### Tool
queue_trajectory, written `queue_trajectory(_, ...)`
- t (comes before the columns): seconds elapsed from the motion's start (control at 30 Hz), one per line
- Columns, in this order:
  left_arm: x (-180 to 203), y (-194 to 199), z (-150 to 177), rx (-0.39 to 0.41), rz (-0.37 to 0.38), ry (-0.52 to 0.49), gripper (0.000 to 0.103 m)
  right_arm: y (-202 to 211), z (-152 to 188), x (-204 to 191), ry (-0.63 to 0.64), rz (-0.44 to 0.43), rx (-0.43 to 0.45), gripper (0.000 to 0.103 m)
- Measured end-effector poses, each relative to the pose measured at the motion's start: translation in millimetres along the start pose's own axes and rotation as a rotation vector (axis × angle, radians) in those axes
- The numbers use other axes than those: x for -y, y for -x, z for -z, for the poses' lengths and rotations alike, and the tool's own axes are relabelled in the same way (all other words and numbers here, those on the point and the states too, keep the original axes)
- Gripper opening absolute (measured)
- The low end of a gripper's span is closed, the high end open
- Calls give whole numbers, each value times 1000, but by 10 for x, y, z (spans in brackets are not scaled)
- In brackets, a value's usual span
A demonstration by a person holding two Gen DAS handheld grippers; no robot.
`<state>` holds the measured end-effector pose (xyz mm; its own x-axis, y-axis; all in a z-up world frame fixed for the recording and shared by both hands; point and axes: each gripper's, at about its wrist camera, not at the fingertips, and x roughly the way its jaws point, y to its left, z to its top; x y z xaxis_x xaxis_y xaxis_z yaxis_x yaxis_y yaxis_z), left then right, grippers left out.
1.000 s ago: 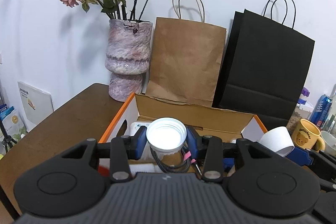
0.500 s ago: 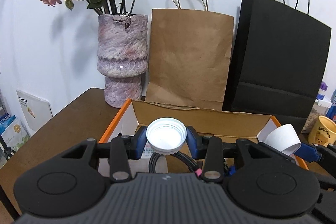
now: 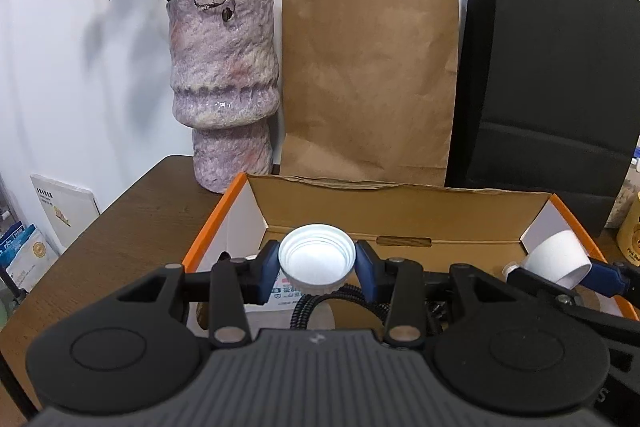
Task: Organize rigid objects
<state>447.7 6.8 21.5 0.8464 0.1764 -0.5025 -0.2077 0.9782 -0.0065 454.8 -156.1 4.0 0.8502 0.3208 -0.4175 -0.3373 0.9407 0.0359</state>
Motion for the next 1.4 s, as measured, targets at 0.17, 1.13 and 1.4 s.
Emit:
queue_trajectory(0.17,-6,11,-11,-2,1,-6,61,-15,21,10,-5,7,-17,44)
queue_trajectory(1.13,-138,60,-42,27,-15,38,103,28,1,168,-55,59,17,103)
queue_trajectory(1.4,-149,280,-14,67,-13,19,103,174,14,173,-60,62,36,103)
